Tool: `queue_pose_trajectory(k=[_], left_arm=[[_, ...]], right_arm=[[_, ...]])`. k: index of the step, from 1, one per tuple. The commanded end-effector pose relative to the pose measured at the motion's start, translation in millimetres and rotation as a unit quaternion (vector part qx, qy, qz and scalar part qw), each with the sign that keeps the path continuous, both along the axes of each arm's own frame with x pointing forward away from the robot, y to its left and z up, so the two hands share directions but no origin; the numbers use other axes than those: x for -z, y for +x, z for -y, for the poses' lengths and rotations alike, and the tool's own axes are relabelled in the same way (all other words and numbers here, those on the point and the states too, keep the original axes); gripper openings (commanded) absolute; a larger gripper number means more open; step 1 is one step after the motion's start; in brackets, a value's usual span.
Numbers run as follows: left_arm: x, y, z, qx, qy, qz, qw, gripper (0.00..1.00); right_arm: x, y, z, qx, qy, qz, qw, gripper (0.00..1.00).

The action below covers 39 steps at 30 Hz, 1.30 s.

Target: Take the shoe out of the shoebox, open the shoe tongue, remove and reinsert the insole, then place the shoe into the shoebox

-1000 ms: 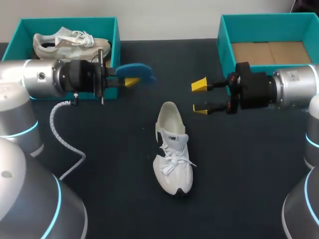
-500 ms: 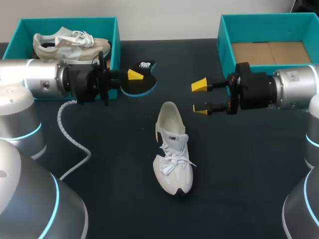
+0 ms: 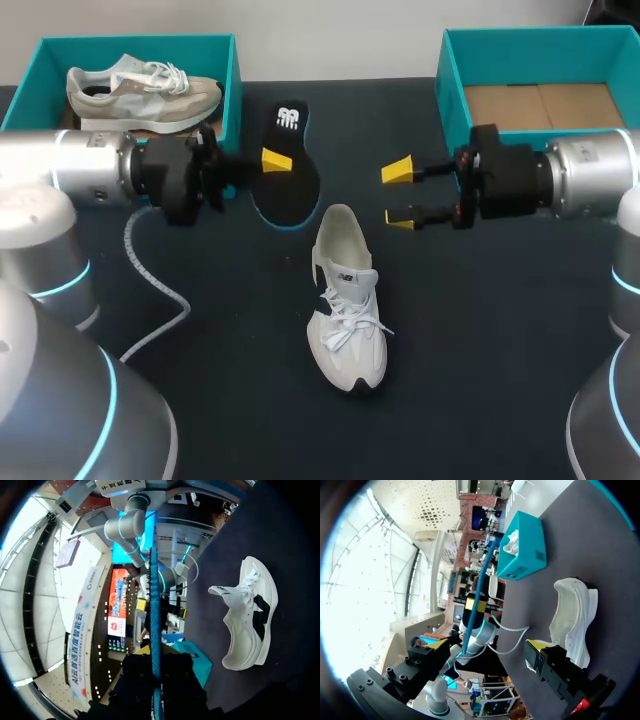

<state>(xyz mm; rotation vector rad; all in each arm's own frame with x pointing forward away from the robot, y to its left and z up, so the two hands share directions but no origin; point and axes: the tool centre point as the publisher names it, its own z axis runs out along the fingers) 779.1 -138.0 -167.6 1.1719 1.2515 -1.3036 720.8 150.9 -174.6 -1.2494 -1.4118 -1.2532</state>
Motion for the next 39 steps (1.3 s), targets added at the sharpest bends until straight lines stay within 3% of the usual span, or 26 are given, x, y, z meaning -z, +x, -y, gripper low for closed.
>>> queue_pose_trajectory(k=[1, 7, 20, 22, 24, 25, 26, 31, 33, 39], left_arm=[[7, 2.0, 8, -0.004, 0.001, 0.013, 1.0, 0.0], [16, 7.4, 24, -0.003, 0.004, 0.068, 0.998, 0.0], [22, 7.2, 58, 0.003, -0.008, 0.096, 0.995, 0.0], [21, 4.7, 61, 0.005, -0.011, 0.102, 0.995, 0.0], [21, 3.4, 63, 0.005, -0.013, 0.102, 0.995, 0.0], [21, 2.9, 64, 0.005, -0.015, 0.1, 0.995, 0.0], [20, 2.5, 66, 0.005, -0.015, 0.1, 0.995, 0.0], [16, 0.1, 69, 0.005, -0.022, 0.099, 0.995, 0.0], [13, -2.5, 68, 0.008, -0.025, 0.1, 0.995, 0.0], [10, -7.1, 65, 0.014, -0.028, 0.101, 0.994, 0.0]], right_arm=[[0, 2.9, -17, -0.009, -0.008, -0.003, 1.0, 1.0], [-3, 4.6, -34, -0.027, -0.013, -0.006, 1.0, 1.0], [-3, 6.1, -53, -0.045, -0.009, -0.006, 0.999, 0.98], [-2, 5.8, -55, -0.046, -0.006, -0.007, 0.999, 0.91], [1, 5.8, -56, -0.047, -0.003, -0.009, 0.999, 0.73], [2, 6.1, -57, -0.048, -0.002, -0.009, 0.999, 0.55], [3, 6.3, -58, -0.05, 0.0, -0.011, 0.999, 0.46], [8, 7.5, -61, -0.054, 0.005, -0.013, 0.998, 0.38], [9, 7.8, -60, -0.054, 0.007, -0.014, 0.998, 0.31], [11, 9.1, -58, -0.053, 0.008, -0.015, 0.998, 0.24]])
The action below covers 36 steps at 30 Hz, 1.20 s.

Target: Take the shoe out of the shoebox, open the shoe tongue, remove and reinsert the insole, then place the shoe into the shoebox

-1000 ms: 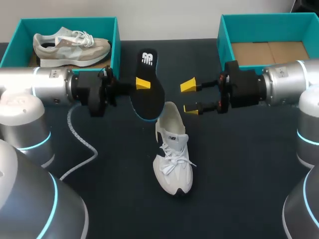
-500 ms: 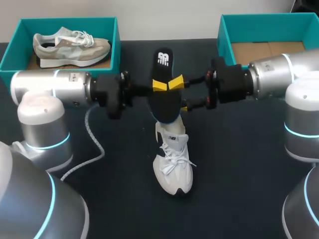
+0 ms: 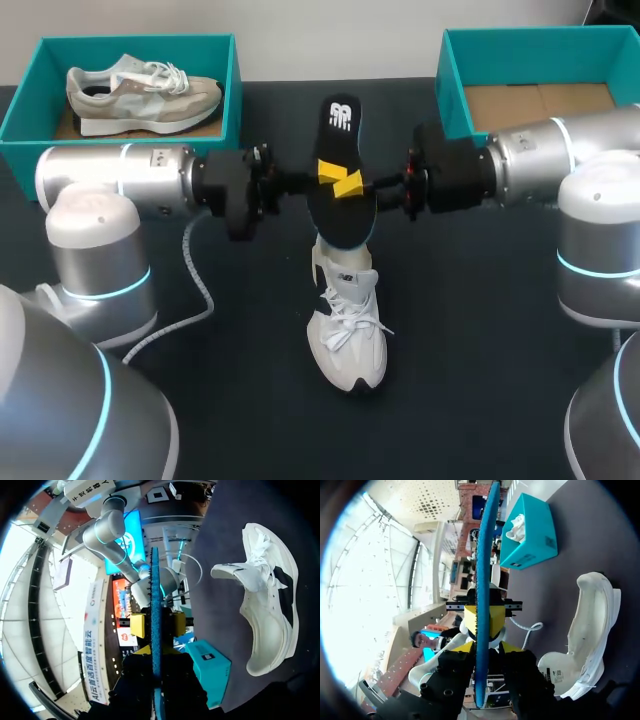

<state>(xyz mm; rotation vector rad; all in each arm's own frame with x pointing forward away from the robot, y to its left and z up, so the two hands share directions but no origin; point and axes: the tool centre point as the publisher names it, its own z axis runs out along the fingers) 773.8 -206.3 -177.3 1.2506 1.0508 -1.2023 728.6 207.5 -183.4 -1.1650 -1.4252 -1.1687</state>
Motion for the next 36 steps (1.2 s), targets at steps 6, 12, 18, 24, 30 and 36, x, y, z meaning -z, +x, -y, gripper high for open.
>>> queue_pose_trajectory(k=[6, 12, 18, 24, 30, 36], left_arm=[[-1, -1.8, 0, -0.003, -0.002, -0.001, 1.0, 0.0], [1, -4.8, 1, 0.003, 0.003, -0.009, 1.0, 0.0], [-2, -2.4, -1, -0.006, 0.009, -0.013, 1.0, 1.0], [-12, 7.6, -20, -0.027, 0.025, -0.09, 0.995, 1.0], [-10, 16.2, -46, -0.039, 0.076, -0.209, 0.974, 1.0], [8, 18.3, -71, -0.048, 0.156, -0.399, 0.902, 1.0]], right_arm=[[3, 3.3, 0, -0.004, 0.001, 0.0, 1.0, 0.11], [3, 4.8, 0, -0.006, 0.001, 0.003, 1.0, 0.0], [1, 5.3, 3, -0.003, -0.002, 0.009, 1.0, 0.0], [2, 8.1, 15, 0.017, -0.007, 0.03, 0.999, 0.0], [1, 17.4, 18, 0.028, -0.011, 0.059, 0.998, 0.0], [-2, 26.8, 27, 0.034, -0.022, 0.129, 0.991, 0.0]])
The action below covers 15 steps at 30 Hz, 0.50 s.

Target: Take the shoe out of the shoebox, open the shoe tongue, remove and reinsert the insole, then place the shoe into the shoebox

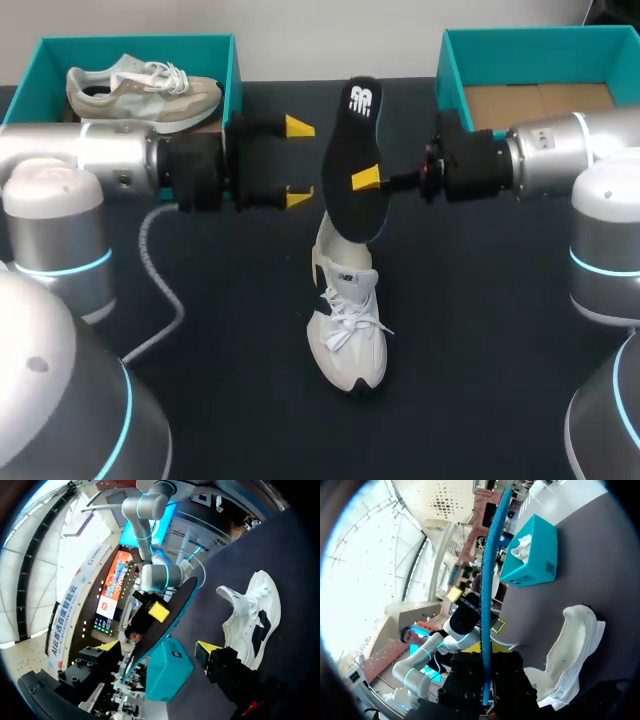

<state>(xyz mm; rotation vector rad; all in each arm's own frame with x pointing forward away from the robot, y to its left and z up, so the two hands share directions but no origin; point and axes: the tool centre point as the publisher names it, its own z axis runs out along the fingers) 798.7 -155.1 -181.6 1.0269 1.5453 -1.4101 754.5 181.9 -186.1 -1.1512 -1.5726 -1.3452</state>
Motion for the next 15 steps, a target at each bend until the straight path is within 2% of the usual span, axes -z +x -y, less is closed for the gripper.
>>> queue_pose_trajectory(k=[1, 6, 15], left_arm=[[7, -7.2, -24, -0.002, 0.086, -0.203, 0.975, 1.0], [20, -9.5, -35, 0.001, 0.121, -0.303, 0.945, 1.0], [47, -13.6, -43, -0.043, 0.148, -0.413, 0.897, 1.0]], right_arm=[[-6, 2.6, 1, -0.002, -0.011, 0.043, 0.999, 0.0], [-9, 7.5, 0, -0.007, -0.026, 0.115, 0.993, 0.0], [-15, 17.3, -4, -0.031, -0.03, 0.218, 0.975, 0.0]])
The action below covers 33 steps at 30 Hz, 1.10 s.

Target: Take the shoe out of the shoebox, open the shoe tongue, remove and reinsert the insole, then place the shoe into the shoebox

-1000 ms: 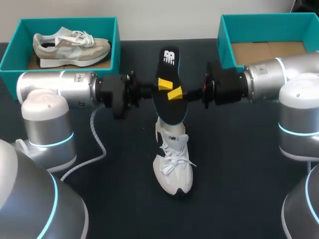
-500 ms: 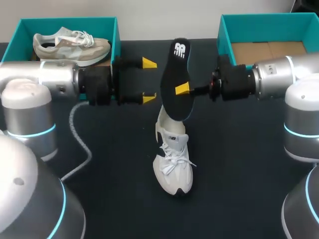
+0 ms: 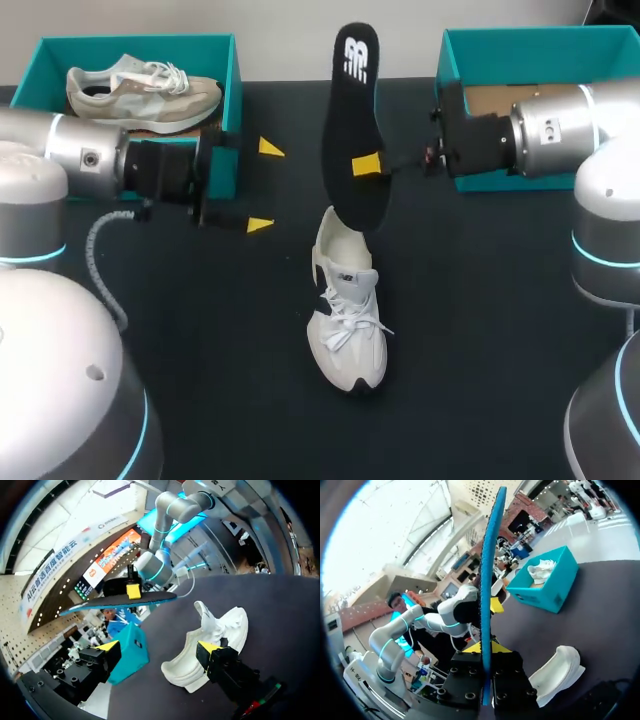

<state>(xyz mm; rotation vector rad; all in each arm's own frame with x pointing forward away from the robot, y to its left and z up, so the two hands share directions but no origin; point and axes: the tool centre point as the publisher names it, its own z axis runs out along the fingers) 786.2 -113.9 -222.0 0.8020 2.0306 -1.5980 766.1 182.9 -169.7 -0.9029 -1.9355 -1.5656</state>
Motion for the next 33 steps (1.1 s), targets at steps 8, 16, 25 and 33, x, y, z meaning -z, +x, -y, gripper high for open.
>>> queue_pose_trajectory(k=[8, 16, 25, 33], left_arm=[[17, -3.6, -3, -0.042, 0.088, -0.212, 0.972, 1.0], [17, -3.6, -3, -0.042, 0.088, -0.212, 0.972, 1.0], [17, -3.6, -3, -0.042, 0.088, -0.212, 0.972, 1.0], [18, -4.4, -3, -0.046, 0.096, -0.215, 0.971, 1.0]], right_arm=[[2, 10.8, -4, -0.005, 0.018, 0.04, 0.999, 0.0], [2, 10.8, -4, -0.005, 0.018, 0.04, 0.999, 0.0], [2, 10.8, -4, -0.005, 0.018, 0.04, 0.999, 0.0], [13, 18.9, -2, -0.011, 0.008, 0.077, 0.997, 0.0]])
